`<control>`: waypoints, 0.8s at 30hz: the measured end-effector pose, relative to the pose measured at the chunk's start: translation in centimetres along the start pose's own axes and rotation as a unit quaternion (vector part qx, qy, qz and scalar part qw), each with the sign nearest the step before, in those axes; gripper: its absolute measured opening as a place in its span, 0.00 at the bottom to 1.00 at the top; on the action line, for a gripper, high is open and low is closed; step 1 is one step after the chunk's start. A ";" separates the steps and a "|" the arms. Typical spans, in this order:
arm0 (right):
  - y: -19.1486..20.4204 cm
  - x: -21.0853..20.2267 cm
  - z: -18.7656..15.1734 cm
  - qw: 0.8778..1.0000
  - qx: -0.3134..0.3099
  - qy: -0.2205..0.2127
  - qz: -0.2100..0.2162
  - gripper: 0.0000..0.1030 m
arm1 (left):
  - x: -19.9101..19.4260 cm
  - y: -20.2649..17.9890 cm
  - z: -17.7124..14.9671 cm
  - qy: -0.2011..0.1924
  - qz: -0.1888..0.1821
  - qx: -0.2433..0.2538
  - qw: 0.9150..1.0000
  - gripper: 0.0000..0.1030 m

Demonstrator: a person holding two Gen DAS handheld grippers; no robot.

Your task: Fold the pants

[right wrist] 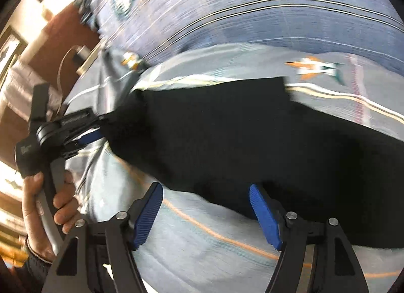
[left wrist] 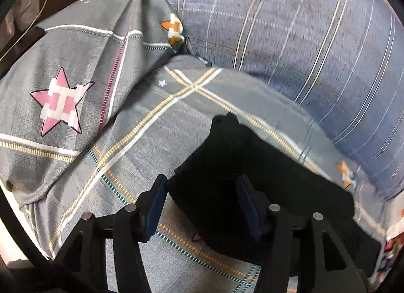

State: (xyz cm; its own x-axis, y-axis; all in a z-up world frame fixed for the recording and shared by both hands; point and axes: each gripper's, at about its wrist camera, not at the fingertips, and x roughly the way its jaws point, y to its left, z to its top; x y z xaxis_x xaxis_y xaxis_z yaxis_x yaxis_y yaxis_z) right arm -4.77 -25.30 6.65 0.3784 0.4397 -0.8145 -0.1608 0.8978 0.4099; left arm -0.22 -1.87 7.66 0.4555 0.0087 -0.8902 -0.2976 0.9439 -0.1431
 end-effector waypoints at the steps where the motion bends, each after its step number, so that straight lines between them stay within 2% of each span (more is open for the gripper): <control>1: -0.5 -0.2 0.0 1.000 0.006 -0.008 -0.013 0.71 | 0.3 -0.2 -0.2 0.004 0.005 0.002 1.000 0.56; 3: -0.8 0.1 0.5 0.999 0.003 -0.009 -0.040 0.61 | 1.8 -0.3 -0.4 0.026 0.022 0.015 0.999 0.56; 4: -0.8 0.6 0.5 0.998 -0.005 -0.003 -0.060 0.49 | 2.5 -0.3 -0.5 0.040 0.025 0.019 0.999 0.56; 5: -0.7 1.4 0.4 0.996 -0.012 0.009 -0.085 0.44 | 3.3 -0.2 -0.6 0.054 0.024 0.020 0.998 0.56; 6: -0.6 2.0 0.2 0.994 -0.021 0.017 -0.105 0.44 | 3.9 -0.1 -0.7 0.064 0.023 0.016 0.998 0.57; 8: 0.3 1.9 0.0 0.991 -0.047 0.012 -0.127 0.43 | 3.7 0.2 -0.7 0.057 0.025 0.013 0.998 0.58; 9: 0.5 1.6 0.1 0.991 -0.050 0.011 -0.125 0.43 | 3.2 0.1 -0.5 0.048 0.026 0.017 0.998 0.58; 11: 0.4 -0.1 0.4 0.996 -0.037 -0.012 -0.085 0.43 | 2.1 -0.1 -0.4 0.026 0.024 0.022 0.999 0.58; 13: 0.1 -2.7 0.9 0.996 -0.020 -0.055 -0.064 0.44 | 0.7 -0.3 -0.4 -0.002 0.019 0.032 0.999 0.58; 15: -0.6 -6.1 1.3 0.992 0.002 -0.116 -0.057 0.46 | -0.9 -1.0 -0.6 -0.033 0.005 0.042 0.999 0.58; 16: -1.4 -8.2 1.4 0.987 0.019 -0.150 -0.059 0.52 | -1.5 -1.3 -0.8 -0.045 0.001 0.048 0.998 0.59; 17: -2.1 -9.6 1.4 0.983 0.032 -0.172 -0.061 0.63 | -2.2 -1.6 -1.0 -0.059 -0.003 0.057 0.997 0.60; 19: -4.0 -12.2 1.3 0.972 0.065 -0.213 -0.074 0.73 | -3.4 -2.6 -1.5 -0.089 -0.009 0.079 0.993 0.68; 21: -6.2 -14.2 1.1 0.964 0.093 -0.233 -0.085 0.74 | -4.1 -3.7 -1.9 -0.111 -0.015 0.105 0.988 0.69; 24: -10.0 -16.3 1.3 0.955 0.143 -0.239 -0.106 0.75 | -4.0 -4.7 -2.0 -0.110 -0.014 0.130 0.985 0.70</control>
State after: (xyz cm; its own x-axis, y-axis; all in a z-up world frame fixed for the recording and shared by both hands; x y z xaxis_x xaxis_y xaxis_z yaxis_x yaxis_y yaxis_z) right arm -8.18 -41.47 16.32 0.7589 0.1267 -0.6388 0.1949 0.8917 0.4084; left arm -2.31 -6.97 11.08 0.6398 0.0260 -0.7681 -0.0709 0.9972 -0.0253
